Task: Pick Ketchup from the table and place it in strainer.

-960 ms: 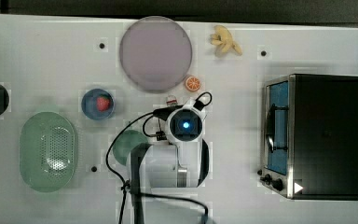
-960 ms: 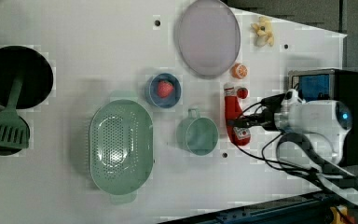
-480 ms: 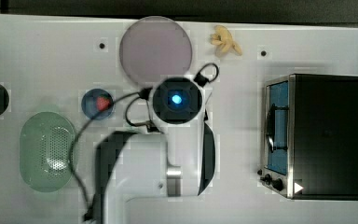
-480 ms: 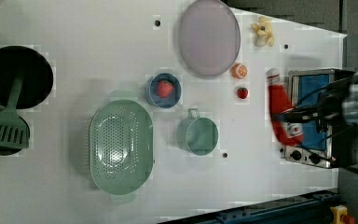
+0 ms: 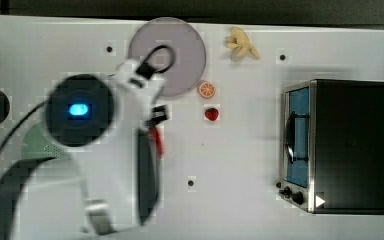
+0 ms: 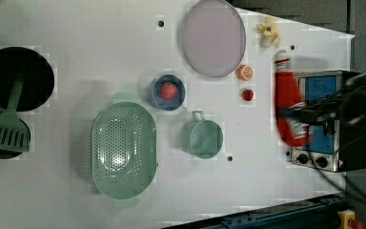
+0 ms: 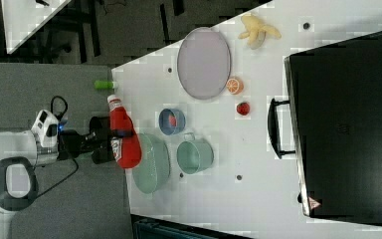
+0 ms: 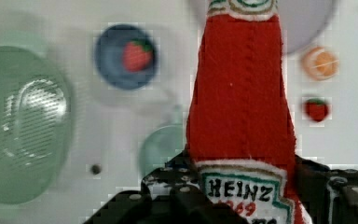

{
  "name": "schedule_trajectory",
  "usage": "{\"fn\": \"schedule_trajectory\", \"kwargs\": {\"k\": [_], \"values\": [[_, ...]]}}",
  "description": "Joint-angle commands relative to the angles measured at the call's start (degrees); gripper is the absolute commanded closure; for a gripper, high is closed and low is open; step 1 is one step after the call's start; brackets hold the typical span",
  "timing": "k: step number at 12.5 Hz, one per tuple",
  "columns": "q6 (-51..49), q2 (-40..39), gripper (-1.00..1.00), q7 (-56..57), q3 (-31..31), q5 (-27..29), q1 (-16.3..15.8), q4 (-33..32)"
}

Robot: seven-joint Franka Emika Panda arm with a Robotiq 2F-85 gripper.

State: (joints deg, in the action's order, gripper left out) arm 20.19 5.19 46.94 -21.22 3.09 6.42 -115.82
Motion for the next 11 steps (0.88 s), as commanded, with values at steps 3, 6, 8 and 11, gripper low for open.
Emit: {"fn": "schedule_trajectory", "kwargs": {"k": [3, 6, 8, 11], "values": [[1.44, -4.04, -0.2, -27.31, -12.46, 0.94, -3.46, -1.72], [9.28, -8.84, -0.2, -39.47, -19.37, 0.9, -4.04, -2.53], [15.53, -12.71, -0.2, -45.96, -22.44, 0.49, -4.64, -3.98], [25.53, -18.08, -0.2, -49.95, -23.79, -4.03, -6.1, -7.17]]}}
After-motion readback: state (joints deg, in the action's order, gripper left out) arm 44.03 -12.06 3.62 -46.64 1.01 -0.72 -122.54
